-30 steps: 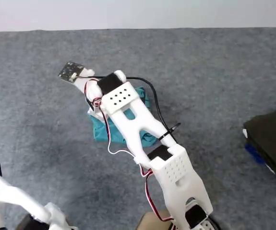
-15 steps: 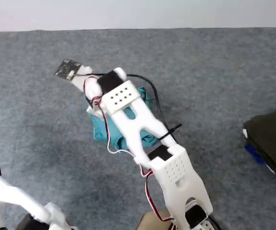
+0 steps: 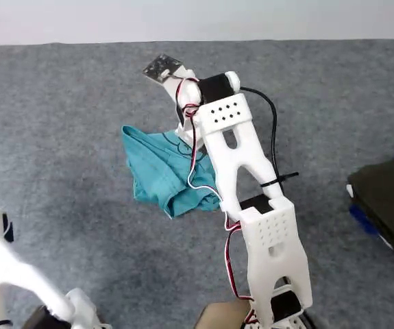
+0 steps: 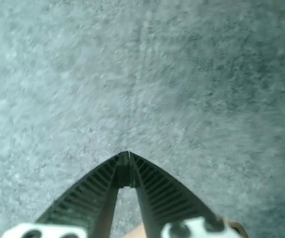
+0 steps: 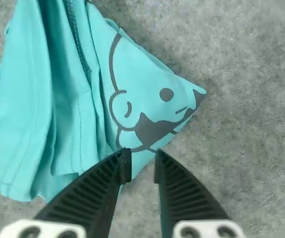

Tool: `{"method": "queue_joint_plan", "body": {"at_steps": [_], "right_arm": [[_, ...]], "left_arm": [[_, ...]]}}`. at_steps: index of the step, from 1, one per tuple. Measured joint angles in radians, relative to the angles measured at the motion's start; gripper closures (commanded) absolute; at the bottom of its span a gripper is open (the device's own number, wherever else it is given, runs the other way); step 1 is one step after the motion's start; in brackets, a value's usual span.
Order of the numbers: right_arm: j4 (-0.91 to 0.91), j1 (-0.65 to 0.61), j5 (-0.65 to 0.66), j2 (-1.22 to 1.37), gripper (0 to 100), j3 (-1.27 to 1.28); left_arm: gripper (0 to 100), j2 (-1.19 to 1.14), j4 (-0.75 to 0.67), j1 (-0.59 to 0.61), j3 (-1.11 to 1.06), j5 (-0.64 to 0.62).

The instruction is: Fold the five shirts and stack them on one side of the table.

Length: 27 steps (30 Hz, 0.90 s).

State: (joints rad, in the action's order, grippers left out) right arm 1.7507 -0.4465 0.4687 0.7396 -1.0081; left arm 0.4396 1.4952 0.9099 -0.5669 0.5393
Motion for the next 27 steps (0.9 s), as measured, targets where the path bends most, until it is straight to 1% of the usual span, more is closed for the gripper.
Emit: {"method": "queue_joint_plan", "body": {"at_steps": [4, 7, 13, 16, 18, 23, 27], "right_arm": [[0.0, -0.006, 0.015, 0.006, 93.7, 0.066], [0.0, 0.008, 0.018, 0.066, 93.7, 0.074], [-0.021, 0.087, 0.018, 0.196, 93.7, 0.074], [-0.023, 0.14, 0.018, 0.21, 93.7, 0.074], [-0.015, 0.152, 0.017, 0.21, 93.7, 0.071], [0.002, 0.144, 0.02, 0.21, 93.8, -0.048], [0.002, 0.117, 0.02, 0.21, 93.8, -0.064]], "left_arm": [[99, 0.0, 0.0, -0.04, 0.0, -0.044], [99, 0.0, 0.0, -0.061, 0.0, -0.058], [99, 0.0, 0.0, -0.068, 0.0, -0.064], [99, 0.0, 0.0, -0.068, 0.0, -0.066], [99, 0.0, 0.0, -0.068, 0.0, -0.066], [99, 0.0, -0.003, -0.068, 0.0, -0.066], [99, 0.0, -0.006, -0.068, 0.0, -0.066]]}}
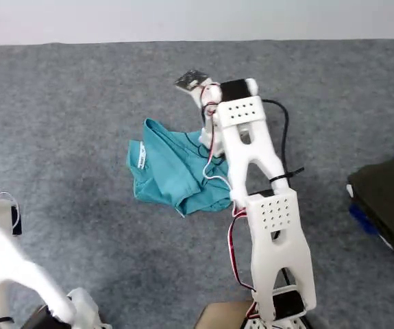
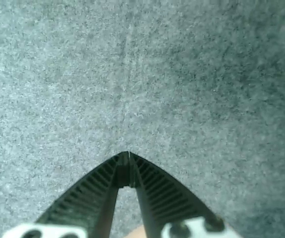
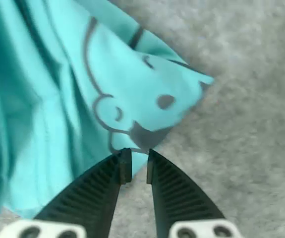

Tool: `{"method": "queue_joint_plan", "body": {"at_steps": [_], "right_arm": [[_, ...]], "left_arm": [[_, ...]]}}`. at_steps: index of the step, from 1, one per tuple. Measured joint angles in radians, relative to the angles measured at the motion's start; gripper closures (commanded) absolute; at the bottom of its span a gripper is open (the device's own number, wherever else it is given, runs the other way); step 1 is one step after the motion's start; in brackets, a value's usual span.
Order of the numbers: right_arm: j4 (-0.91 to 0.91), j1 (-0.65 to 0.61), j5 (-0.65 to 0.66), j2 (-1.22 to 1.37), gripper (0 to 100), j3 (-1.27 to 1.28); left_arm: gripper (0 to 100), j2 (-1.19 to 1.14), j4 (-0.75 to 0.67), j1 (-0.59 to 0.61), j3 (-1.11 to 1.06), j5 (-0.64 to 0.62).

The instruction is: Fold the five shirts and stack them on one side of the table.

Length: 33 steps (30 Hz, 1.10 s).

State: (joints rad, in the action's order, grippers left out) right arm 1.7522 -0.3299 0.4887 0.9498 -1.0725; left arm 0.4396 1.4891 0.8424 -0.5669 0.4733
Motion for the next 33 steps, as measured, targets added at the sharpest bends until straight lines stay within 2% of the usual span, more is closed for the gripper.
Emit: {"method": "queue_joint_plan", "body": {"at_steps": [6, 14, 18, 23, 33], "right_arm": [[0.002, -0.094, 0.0, 0.0, 93.9, 0.0], [0.002, -0.365, 0.002, 0.0, 93.9, -0.011], [0.002, -0.436, 0.008, 0.0, 93.9, -0.064], [0.002, -0.411, 0.023, 0.0, 93.9, -0.169], [0.002, -0.226, 0.023, 0.0, 93.9, -0.206]], "left_arm": [[99, 0.0, -0.002, 0.0, 0.0, 0.0], [99, 0.0, -0.011, 0.0, 0.0, 0.0], [99, 0.0, -0.011, 0.0, 0.0, 0.0], [99, 0.0, -0.012, 0.0, 0.0, 0.0], [99, 0.0, -0.054, 0.0, -0.003, 0.0]]}}
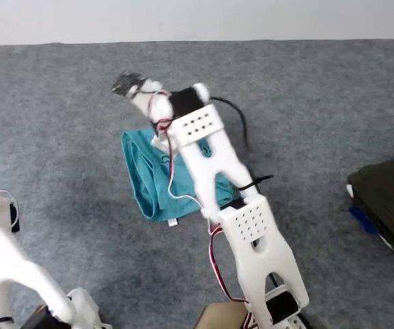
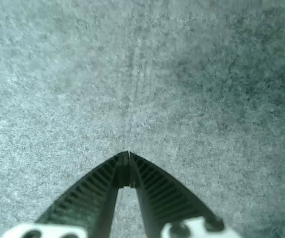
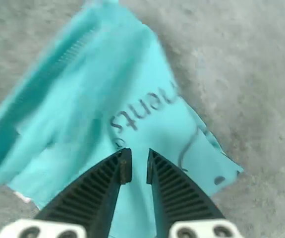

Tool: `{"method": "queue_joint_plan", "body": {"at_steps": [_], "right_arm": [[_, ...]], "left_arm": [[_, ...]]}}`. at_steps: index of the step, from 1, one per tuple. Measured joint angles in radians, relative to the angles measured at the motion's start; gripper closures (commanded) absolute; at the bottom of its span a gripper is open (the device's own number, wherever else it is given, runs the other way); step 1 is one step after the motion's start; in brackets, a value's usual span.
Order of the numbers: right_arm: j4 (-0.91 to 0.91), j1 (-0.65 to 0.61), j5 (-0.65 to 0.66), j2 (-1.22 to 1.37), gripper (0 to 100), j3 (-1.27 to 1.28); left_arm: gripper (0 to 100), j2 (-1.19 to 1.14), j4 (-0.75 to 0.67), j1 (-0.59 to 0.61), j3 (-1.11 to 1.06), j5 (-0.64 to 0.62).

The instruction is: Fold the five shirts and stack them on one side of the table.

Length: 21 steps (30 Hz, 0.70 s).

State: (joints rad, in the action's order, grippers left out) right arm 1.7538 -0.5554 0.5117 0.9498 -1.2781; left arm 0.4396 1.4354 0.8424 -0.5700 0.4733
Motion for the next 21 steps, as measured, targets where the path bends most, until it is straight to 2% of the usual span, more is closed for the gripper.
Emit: {"method": "queue_joint_plan", "body": {"at_steps": [7, 15, 21], "right_arm": [[-0.002, -0.012, 0.0, 0.002, 93.9, 0.031], [-0.078, -0.175, 0.005, 0.11, 93.9, 0.041], [-0.132, -0.207, 0.005, 0.118, 93.9, 0.018]], "left_arm": [[99, 0.0, -0.02, 0.0, -0.003, 0.0], [99, 0.0, -0.02, 0.0, -0.003, 0.0], [99, 0.0, -0.02, 0.0, -0.003, 0.0]]}}
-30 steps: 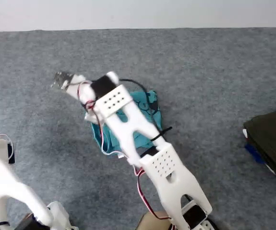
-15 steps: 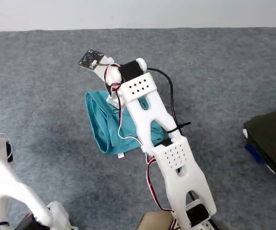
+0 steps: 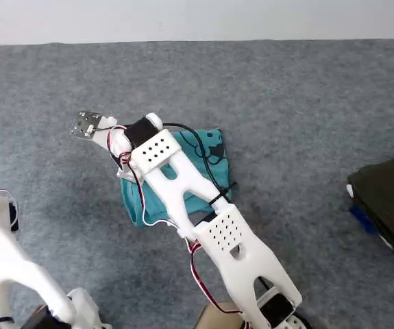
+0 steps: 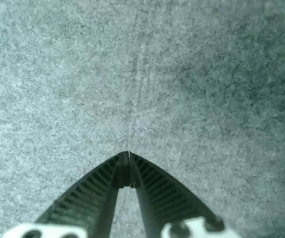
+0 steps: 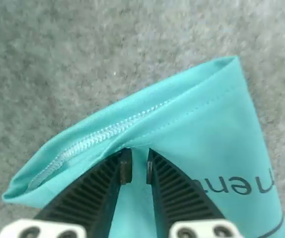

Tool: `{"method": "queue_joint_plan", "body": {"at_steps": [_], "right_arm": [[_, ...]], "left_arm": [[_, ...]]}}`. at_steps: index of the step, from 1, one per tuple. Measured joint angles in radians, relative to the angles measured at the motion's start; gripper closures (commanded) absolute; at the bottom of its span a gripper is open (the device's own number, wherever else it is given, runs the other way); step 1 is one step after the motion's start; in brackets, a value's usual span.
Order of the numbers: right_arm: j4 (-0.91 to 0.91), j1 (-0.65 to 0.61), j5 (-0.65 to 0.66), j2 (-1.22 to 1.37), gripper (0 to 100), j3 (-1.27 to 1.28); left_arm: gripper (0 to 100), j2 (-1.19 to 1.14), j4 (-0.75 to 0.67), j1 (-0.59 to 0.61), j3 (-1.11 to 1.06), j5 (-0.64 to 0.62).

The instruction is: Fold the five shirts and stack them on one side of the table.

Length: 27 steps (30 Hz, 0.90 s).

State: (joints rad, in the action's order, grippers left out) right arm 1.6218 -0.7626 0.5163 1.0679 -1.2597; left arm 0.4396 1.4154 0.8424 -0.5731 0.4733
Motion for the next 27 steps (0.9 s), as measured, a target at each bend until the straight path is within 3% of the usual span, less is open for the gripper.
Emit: {"method": "queue_joint_plan", "body": {"at_steps": [6, 11, 27], "right_arm": [[0.12, 0.009, 0.002, -0.058, 93.9, -0.109], [0.132, 0.094, -0.006, -0.143, 93.9, -0.094], [0.132, 0.183, -0.066, -0.379, 93.8, 0.617]], "left_arm": [[99, 0.0, 0.0, 0.0, 0.0, 0.0], [99, 0.0, 0.0, 0.0, 0.0, 0.0], [99, 0.0, 0.0, 0.0, 0.0, 0.0]]}}
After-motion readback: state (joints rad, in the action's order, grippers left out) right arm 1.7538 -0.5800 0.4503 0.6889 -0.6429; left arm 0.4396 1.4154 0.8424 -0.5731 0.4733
